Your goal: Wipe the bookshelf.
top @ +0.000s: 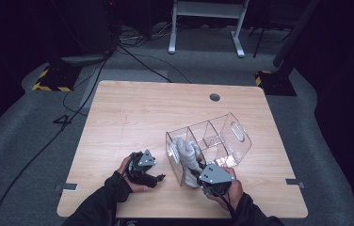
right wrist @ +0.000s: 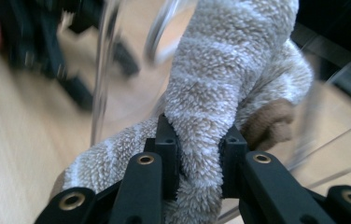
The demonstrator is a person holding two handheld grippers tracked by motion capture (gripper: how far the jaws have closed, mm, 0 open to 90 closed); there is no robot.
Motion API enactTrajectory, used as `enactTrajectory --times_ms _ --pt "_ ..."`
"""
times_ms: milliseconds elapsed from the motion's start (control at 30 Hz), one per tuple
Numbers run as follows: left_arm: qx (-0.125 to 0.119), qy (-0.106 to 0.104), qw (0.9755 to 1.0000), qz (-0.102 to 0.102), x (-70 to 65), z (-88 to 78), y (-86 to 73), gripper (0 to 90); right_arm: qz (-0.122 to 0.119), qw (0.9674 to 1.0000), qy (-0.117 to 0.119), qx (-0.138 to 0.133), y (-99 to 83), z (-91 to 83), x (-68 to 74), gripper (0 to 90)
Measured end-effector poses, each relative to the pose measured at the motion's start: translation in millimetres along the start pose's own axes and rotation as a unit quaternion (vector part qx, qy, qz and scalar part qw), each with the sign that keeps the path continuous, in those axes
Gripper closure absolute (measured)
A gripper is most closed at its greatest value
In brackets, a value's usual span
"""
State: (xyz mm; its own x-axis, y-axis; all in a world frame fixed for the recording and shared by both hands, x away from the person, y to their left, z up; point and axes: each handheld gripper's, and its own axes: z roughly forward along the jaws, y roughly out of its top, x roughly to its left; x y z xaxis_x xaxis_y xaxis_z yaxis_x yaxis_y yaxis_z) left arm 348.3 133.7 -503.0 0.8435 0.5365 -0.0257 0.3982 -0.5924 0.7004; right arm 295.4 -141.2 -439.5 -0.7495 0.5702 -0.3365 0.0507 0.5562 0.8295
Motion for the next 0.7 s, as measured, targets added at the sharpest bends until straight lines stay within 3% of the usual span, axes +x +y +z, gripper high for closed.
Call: enactTrajectory --times_ms 133,200,367,533,700 --pt "0.001 0.004 1.0 0.004 -1.3 0.3 -0.1 21.5 0.003 0.9994 -0.012 -0.033 18.3 -7.0 -8.5 75.7" --pt "0.003 0.004 1.0 0.006 -2.1 0.6 -0.1 20.1 0.004 0.9993 -0.012 -0.035 20.8 -5.4 -8.9 75.7" --pt "0.006 0.012 0.9999 0.001 -1.5 1.7 0.9 16.7 -0.015 0.9996 0.026 0.0 3.3 9.7 6.4 75.8" --pt "0.007 0.012 0.9999 0.001 -1.6 1.8 1.1 16.7 -0.019 0.9963 0.069 0.047 -22.8 25.6 17.8 75.9" --pt "0.006 0.011 0.9999 -0.001 -2.0 1.9 0.9 16.9 -0.018 0.9947 0.082 0.059 -32.0 31.7 21.4 75.9"
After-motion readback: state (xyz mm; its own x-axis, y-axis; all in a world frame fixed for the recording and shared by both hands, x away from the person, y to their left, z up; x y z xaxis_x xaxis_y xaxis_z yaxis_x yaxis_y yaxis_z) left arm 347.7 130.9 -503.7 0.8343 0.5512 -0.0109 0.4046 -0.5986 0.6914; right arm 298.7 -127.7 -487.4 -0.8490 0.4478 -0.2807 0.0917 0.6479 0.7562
